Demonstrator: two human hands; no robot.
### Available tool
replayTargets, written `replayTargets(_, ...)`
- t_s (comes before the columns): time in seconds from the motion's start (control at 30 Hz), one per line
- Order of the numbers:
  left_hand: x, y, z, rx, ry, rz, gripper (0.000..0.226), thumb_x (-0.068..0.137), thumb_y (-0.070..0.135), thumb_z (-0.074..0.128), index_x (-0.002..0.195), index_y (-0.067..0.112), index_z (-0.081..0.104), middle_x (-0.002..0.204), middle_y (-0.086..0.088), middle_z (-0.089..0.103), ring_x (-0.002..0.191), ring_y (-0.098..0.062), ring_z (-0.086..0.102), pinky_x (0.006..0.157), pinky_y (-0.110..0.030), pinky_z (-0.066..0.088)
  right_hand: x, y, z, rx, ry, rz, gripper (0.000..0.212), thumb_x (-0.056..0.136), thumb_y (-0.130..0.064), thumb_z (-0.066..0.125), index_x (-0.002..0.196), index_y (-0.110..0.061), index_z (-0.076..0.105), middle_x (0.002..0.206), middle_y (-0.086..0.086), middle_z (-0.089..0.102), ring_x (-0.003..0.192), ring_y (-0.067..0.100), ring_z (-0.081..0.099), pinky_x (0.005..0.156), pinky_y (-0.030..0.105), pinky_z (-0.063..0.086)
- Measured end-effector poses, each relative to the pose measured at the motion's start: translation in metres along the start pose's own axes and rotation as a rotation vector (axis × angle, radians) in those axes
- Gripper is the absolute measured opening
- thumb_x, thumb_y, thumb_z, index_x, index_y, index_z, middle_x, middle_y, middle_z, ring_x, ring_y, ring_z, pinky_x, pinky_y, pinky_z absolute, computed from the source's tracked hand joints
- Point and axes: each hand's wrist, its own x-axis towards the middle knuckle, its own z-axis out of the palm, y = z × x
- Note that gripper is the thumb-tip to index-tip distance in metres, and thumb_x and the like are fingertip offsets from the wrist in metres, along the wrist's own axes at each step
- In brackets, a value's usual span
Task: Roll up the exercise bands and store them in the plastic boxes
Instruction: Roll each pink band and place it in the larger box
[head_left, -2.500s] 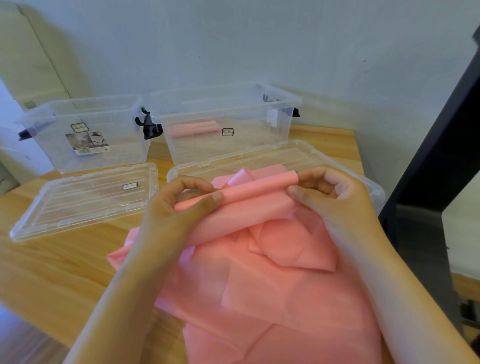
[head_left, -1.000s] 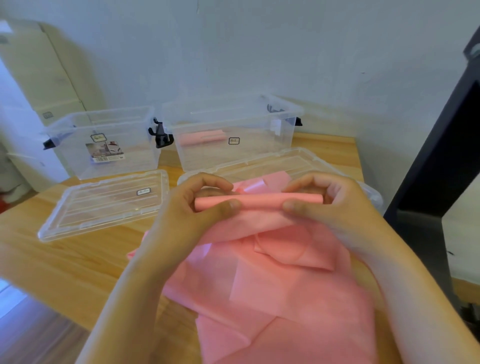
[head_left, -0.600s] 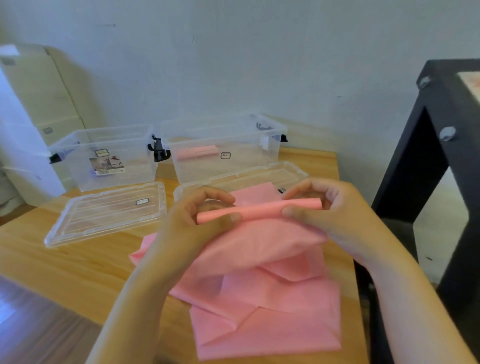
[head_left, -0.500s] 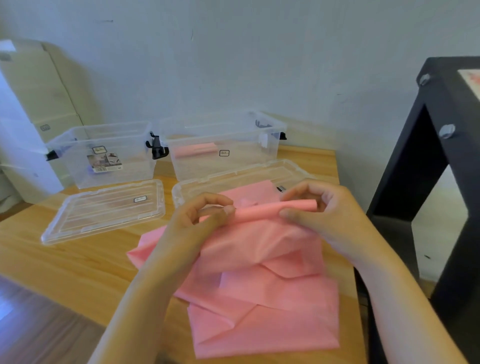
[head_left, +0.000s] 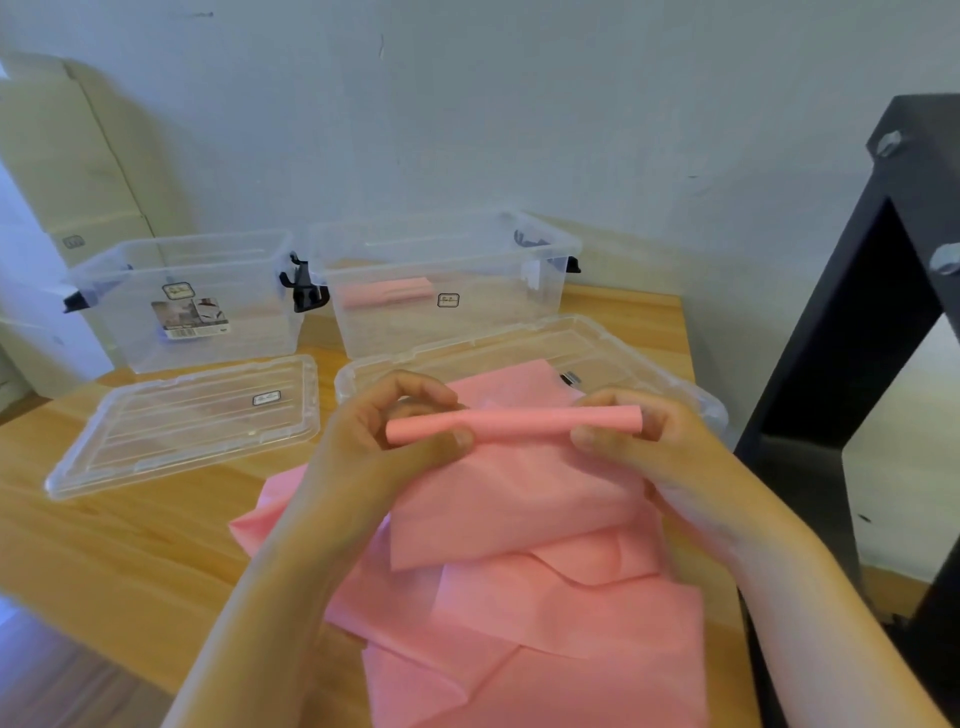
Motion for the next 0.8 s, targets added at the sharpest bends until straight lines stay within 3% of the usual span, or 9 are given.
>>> replayTargets(0.13, -0.002, 0.001, 0.000, 0.018, 0.012, 0.014, 0.025, 0.061, 0.016, 0.080, 0.079, 0.029, 0.068, 0.088, 0.002, 0.074, 0.073, -0.010, 0.066, 0.059, -0.017, 0.050, 0.003, 0.004, 0.004, -0.039, 0.038, -0.029, 0.014, 0.068, -0.025, 0.073, 0.075, -0.014, 0.070, 0.075, -0.001, 0.061, 0.070, 0.009, 0.054, 0.060, 0.013, 0.041)
replayTargets(0.2, -0.005, 0.002, -0.001, -0.011, -0.029, -0.037, 0.029, 0.059, 0.029, 0.083, 0.085, 0.031, 0.069, 0.089, 0.006, 0.071, 0.073, -0.012, 0.065, 0.059, -0.022, 0.050, 0.003, 0.003, 0.005, -0.038, 0.041, -0.063, 0.021, 0.067, -0.020, 0.082, 0.078, -0.010, 0.067, 0.075, 0.001, 0.059, 0.070, 0.008, 0.053, 0.061, 0.014, 0.040)
replayTargets(0.27, -0.008, 0.001, -0.001, 0.033, -0.068, -0.069, 0.034, 0.058, 0.043, 0.078, 0.089, 0.031, 0.070, 0.086, 0.007, 0.068, 0.071, -0.011, 0.062, 0.058, -0.023, 0.049, 0.004, 0.003, 0.005, -0.010, 0.047, -0.098, 0.020, 0.064, -0.018, 0.078, 0.078, -0.010, 0.066, 0.072, -0.003, 0.060, 0.070, 0.005, 0.053, 0.061, 0.012, 0.040)
replayTargets(0.43, -0.009, 0.000, -0.001, 0.096, -0.018, -0.024, 0.029, 0.057, 0.035, 0.082, 0.081, 0.031, 0.068, 0.090, 0.003, 0.072, 0.071, -0.013, 0.060, 0.063, -0.030, 0.047, 0.003, 0.003, 0.002, 0.006, 0.000, -0.076, 0.029, 0.064, -0.008, 0.082, 0.089, -0.009, 0.067, 0.076, -0.008, 0.063, 0.072, 0.002, 0.057, 0.064, 0.009, 0.044)
replayTargets(0.53, -0.010, -0.001, -0.002, 0.088, 0.002, -0.014, 0.032, 0.054, 0.031, 0.084, 0.082, 0.032, 0.067, 0.095, -0.004, 0.075, 0.073, -0.016, 0.063, 0.067, -0.033, 0.048, 0.003, 0.005, 0.002, -0.044, -0.013, -0.045, 0.025, 0.066, -0.021, 0.078, 0.089, -0.014, 0.071, 0.083, -0.008, 0.066, 0.077, 0.004, 0.058, 0.068, 0.012, 0.044)
replayTargets(0.6, -0.011, -0.002, -0.003, 0.078, -0.026, -0.030, 0.035, 0.054, 0.036, 0.082, 0.086, 0.031, 0.068, 0.099, -0.010, 0.073, 0.077, -0.019, 0.063, 0.069, -0.035, 0.047, 0.005, 0.006, 0.003, -0.047, 0.018, -0.069, 0.025, 0.066, -0.017, 0.082, 0.087, -0.010, 0.070, 0.079, -0.007, 0.065, 0.074, 0.004, 0.057, 0.066, 0.012, 0.043)
replayTargets(0.7, -0.011, -0.004, -0.001, 0.116, -0.065, -0.061, 0.039, 0.061, 0.049, 0.075, 0.093, 0.027, 0.069, 0.108, -0.016, 0.066, 0.080, -0.016, 0.060, 0.069, -0.034, 0.042, 0.006, 0.005, 0.005, 0.010, 0.046, -0.121, 0.022, 0.065, -0.009, 0.075, 0.085, -0.008, 0.066, 0.070, -0.012, 0.062, 0.068, 0.000, 0.055, 0.061, 0.009, 0.042)
replayTargets(0.8, -0.009, -0.004, 0.000, 0.166, -0.064, -0.045, 0.038, 0.061, 0.049, 0.074, 0.091, 0.026, 0.069, 0.101, -0.015, 0.068, 0.075, -0.014, 0.060, 0.066, -0.031, 0.043, 0.006, 0.005, 0.003, 0.002, 0.032, -0.135, 0.025, 0.062, -0.010, 0.078, 0.085, -0.014, 0.068, 0.075, -0.013, 0.063, 0.073, -0.001, 0.056, 0.064, 0.009, 0.043)
